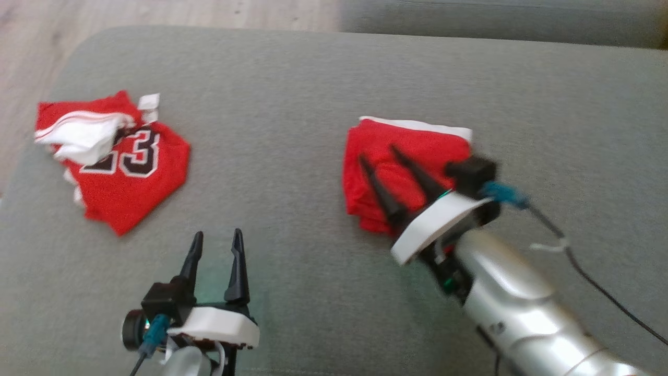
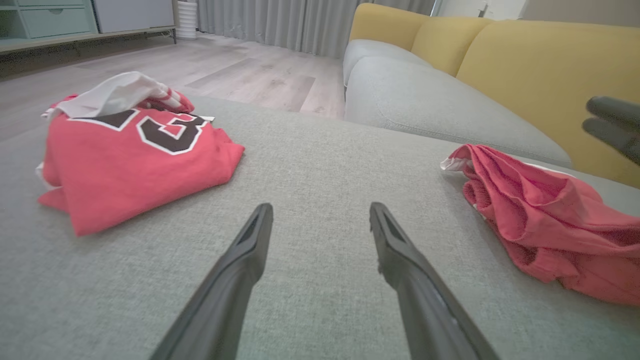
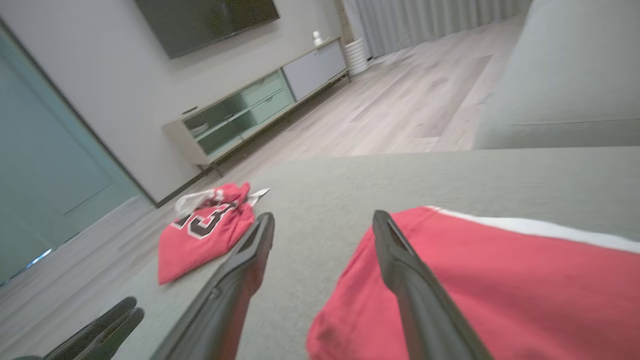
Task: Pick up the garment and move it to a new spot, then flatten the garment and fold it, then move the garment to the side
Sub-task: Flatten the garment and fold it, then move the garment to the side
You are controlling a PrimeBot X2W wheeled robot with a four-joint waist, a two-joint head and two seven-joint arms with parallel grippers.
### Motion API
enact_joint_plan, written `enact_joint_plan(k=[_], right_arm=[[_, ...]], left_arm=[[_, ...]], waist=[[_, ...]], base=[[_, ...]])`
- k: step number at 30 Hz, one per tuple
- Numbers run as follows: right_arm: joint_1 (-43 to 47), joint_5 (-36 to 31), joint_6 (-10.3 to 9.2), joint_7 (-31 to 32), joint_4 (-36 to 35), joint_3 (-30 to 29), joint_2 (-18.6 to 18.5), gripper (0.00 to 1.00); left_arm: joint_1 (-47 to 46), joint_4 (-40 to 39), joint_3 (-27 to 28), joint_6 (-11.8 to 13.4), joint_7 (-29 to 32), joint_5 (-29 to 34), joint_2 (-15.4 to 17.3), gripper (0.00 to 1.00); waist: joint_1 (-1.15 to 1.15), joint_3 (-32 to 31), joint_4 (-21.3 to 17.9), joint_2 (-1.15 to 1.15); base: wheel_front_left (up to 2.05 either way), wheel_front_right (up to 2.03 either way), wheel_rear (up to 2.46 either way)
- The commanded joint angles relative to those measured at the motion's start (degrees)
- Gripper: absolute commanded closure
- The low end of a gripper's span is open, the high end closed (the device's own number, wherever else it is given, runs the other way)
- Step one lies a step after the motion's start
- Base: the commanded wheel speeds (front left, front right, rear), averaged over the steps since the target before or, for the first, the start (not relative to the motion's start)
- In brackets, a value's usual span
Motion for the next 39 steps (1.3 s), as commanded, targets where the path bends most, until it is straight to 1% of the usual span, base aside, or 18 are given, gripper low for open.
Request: enact_joint_plan(k=[1,3,5,8,10,12,15,18,26,34,39], right_arm=[[0.03,-0.56,0.13,-0.73,-2.23,-1.84,0.14,0.0],[1.18,-3.3,0.13,-0.75,-3.56,-6.96,-0.97,0.0],[3.16,-7.26,0.13,-0.76,-4.76,-13.58,-1.55,0.0],[6.99,-14.26,0.13,-0.77,-7.21,-23.23,-1.12,0.0],[9.73,-18.92,0.13,-0.77,-9.06,-28.58,-0.48,0.0],[12.37,-22.47,0.13,-0.78,-10.53,-32.75,0.23,0.0],[15.87,-26.5,0.13,-0.78,-11.81,-36.37,0.87,0.0],[18.66,-28.31,0.13,-0.78,-12.46,-37.95,1.07,0.0],[23.94,-27.45,0.13,-0.78,-11.77,-36.7,1.11,0.0],[24.14,-27.03,0.13,-0.78,-11.66,-36.39,1.12,0.0],[23.15,-27.18,0.13,-0.78,-11.65,-36.23,1.12,0.0]], left_arm=[[-1.96,-1.93,2.33,0.45,-0.37,0.63,0.46,0.0],[-2.1,-2.36,2.8,0.93,-0.37,1.48,0.46,0.0],[-2.09,-2.62,3.18,1.45,-0.37,2.37,0.46,0.0],[-1.8,-3.06,3.74,2.37,-0.37,4.04,0.46,0.0],[-1.54,-3.22,4.13,3.12,-0.37,5.4,0.46,0.0],[-1.15,-3.27,4.39,3.69,-0.37,6.53,0.46,0.0],[-0.3,-2.94,4.87,4.29,-0.37,8.09,0.46,0.0],[1.03,-2.89,5.38,4.61,-0.37,9.25,0.46,0.0],[5.58,-2.9,5.74,4.85,-0.37,10.79,0.46,0.0],[6.52,-3.35,5.54,4.89,-0.37,11.27,0.46,0.0],[5.43,-3.92,5.05,4.86,-0.37,11.33,0.46,0.0]], waist=[[0.0,-0.07,-1.84,0.0],[0.0,-0.12,-3.3,0.0],[0.0,-0.18,-4.53,0.0],[0.0,-0.45,-6.02,0.0],[0.0,-0.79,-6.75,0.0],[0.0,-1.32,-7.31,0.0],[0.0,-2.33,-8.07,0.0],[0.0,-3.48,-8.62,0.0],[0.0,-6.44,-9.53,0.0],[0.0,-6.26,-9.41,0.0],[0.0,-4.71,-8.65,0.0]], base=[[0.0,0.0,0.0],[0.0,0.0,0.0],[0.0,0.0,0.0],[0.0,0.0,0.0],[0.0,0.0,0.0],[0.0,0.0,0.0],[0.0,0.0,0.0],[0.0,0.0,0.0],[0.0,0.0,0.0],[0.0,0.0,0.0],[0.0,0.0,0.0]])
